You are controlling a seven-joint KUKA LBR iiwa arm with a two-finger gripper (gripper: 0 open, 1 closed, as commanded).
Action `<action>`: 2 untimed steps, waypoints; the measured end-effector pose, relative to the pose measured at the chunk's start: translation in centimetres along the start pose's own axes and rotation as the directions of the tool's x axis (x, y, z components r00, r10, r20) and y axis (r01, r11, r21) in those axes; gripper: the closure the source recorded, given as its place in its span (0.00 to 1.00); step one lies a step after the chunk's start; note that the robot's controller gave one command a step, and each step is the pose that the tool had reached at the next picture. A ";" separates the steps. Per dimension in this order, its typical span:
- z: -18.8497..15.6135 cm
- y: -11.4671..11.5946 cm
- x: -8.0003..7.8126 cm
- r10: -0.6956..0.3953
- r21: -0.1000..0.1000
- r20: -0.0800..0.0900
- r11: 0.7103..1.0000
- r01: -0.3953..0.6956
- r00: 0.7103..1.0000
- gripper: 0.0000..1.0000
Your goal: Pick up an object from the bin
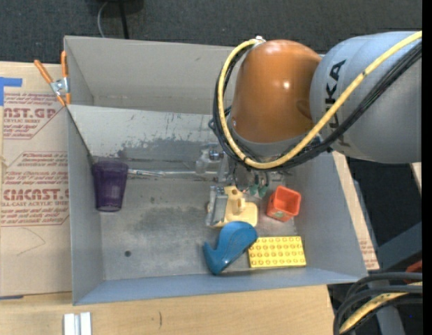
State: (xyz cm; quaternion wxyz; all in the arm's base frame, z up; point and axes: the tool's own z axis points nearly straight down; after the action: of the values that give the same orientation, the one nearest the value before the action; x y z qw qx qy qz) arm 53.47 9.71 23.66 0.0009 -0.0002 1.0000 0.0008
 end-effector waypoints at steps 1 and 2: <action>0.0 0.0 0.0 0.000 0.000 0.000 1.000 0.000 1.000 0.00; 2.3 -2.0 1.6 -0.001 -0.002 0.005 1.000 0.001 1.000 0.00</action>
Offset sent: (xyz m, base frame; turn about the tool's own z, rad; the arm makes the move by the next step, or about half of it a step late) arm -0.0309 -0.0403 -0.0449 0.0039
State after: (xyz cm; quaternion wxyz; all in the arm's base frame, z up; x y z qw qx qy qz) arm 51.90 7.74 21.35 0.0037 -0.0008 1.0000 0.0016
